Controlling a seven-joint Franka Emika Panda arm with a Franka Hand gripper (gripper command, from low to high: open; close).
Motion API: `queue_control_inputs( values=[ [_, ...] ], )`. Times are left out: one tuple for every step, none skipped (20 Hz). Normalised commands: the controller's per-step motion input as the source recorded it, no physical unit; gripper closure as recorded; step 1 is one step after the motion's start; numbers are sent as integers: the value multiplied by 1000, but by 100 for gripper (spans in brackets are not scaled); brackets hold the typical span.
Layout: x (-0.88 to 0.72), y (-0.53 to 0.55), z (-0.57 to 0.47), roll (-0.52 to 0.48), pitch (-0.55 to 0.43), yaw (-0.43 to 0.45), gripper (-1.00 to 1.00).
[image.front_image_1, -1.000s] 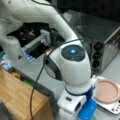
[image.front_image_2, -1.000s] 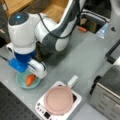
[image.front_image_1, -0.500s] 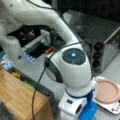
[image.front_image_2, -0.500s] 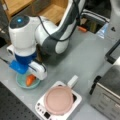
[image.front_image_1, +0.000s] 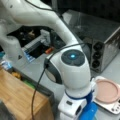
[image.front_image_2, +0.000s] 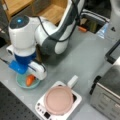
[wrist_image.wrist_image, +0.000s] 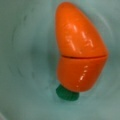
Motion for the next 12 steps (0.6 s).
queue_control_inputs(
  values=[
    [261,-156,93,188,66,17,-100],
    [261,-156,93,188,67,17,-100],
    [261,-156,93,189,67,17,-100],
    [261,-156,93,189,67,17,-100],
    [261,-156,93,189,67,17,-100],
    [261,-156,93,189,67,17,-100],
    [261,-156,93,189,67,17,-100],
    [261,-156,93,189,67,17,-100],
    [261,-156,93,189,67,17,-100],
    [261,-156,93,189,67,17,-100],
    [261,-156,93,189,67,17,-100],
    [261,-156,93,189,67,17,-100]
  ],
)
